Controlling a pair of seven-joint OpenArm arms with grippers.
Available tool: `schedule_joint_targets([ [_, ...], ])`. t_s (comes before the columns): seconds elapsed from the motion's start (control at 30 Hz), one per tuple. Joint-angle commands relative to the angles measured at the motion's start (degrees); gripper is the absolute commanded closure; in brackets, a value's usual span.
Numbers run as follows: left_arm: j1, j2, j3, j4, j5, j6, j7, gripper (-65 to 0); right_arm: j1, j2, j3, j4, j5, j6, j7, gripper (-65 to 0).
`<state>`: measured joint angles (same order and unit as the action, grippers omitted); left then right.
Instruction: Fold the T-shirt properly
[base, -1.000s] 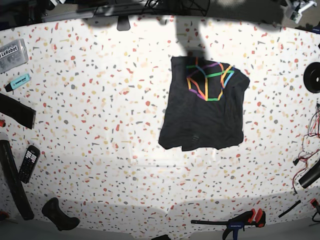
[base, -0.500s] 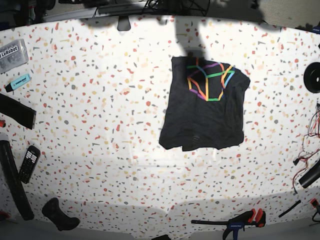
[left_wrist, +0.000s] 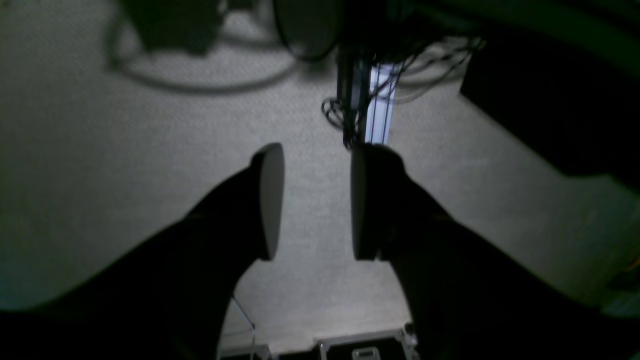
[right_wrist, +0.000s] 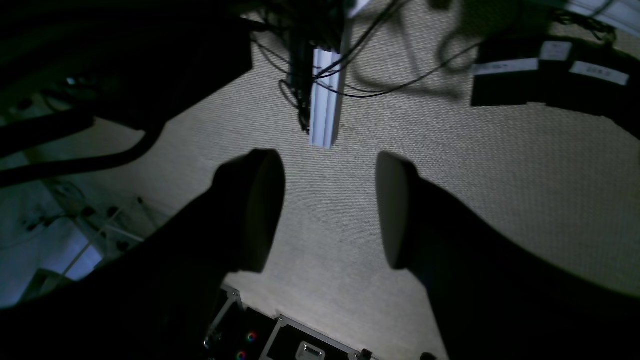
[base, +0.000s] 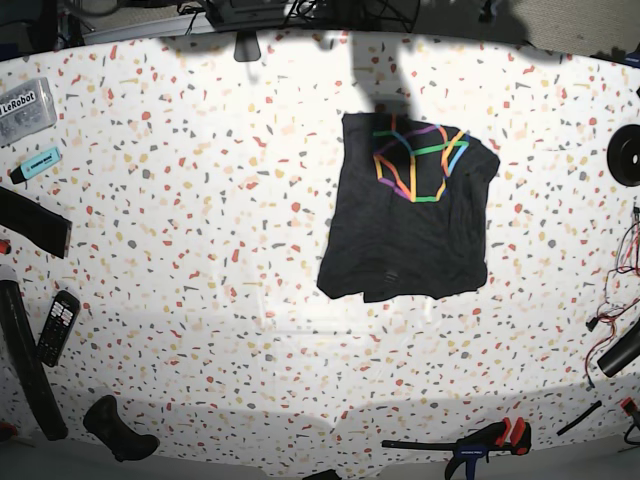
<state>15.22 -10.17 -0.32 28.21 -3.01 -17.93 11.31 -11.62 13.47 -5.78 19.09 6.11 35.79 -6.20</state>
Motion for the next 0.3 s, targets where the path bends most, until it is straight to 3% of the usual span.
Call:
schedule_joint_targets([
  [0.0,0.2,-0.3,-0.1,0.2,0.0,-0.1,-0.3,-21.5,-0.3,0.3,0.0,-0.1,0.0,0.2,0.6,-31.4],
  [0.27,-0.1,-0.3,-0.1,0.2,0.0,-0.1,-1.0,-21.5,-0.3,0.5,0.0,-0.1,0.0,0.2,0.8,-31.4],
])
